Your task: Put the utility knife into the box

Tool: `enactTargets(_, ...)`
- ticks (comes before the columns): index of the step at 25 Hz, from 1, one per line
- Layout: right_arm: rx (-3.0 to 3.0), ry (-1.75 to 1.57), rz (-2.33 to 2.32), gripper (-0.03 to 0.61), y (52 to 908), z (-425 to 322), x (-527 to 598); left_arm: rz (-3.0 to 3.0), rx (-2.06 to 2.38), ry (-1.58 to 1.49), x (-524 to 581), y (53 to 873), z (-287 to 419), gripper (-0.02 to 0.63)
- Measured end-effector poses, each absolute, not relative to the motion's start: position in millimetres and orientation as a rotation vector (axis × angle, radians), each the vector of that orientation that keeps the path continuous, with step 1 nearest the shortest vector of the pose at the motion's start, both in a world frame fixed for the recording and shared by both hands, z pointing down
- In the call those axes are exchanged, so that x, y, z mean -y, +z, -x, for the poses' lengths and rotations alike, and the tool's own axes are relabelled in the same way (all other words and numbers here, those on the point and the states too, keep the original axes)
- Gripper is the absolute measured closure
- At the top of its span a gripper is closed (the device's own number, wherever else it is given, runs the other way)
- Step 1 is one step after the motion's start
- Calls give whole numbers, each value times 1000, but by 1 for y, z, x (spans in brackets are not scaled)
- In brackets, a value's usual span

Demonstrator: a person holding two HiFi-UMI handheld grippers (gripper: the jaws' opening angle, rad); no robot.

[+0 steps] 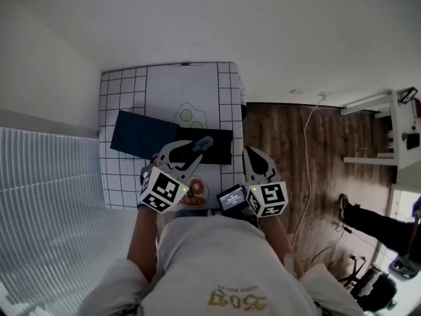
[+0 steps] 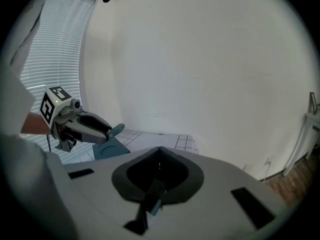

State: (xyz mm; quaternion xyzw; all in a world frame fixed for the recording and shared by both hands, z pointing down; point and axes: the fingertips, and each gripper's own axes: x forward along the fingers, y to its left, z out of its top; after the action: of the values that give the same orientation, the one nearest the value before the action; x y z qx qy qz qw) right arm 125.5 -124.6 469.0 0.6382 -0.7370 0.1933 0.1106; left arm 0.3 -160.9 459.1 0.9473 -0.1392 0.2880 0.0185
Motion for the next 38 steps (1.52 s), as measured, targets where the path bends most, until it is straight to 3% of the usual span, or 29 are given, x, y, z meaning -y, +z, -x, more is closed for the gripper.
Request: enactTargets(38, 2120, 806, -1682, 571, 568, -148, 151, -2677, 205, 1346, 159, 630, -39, 477)
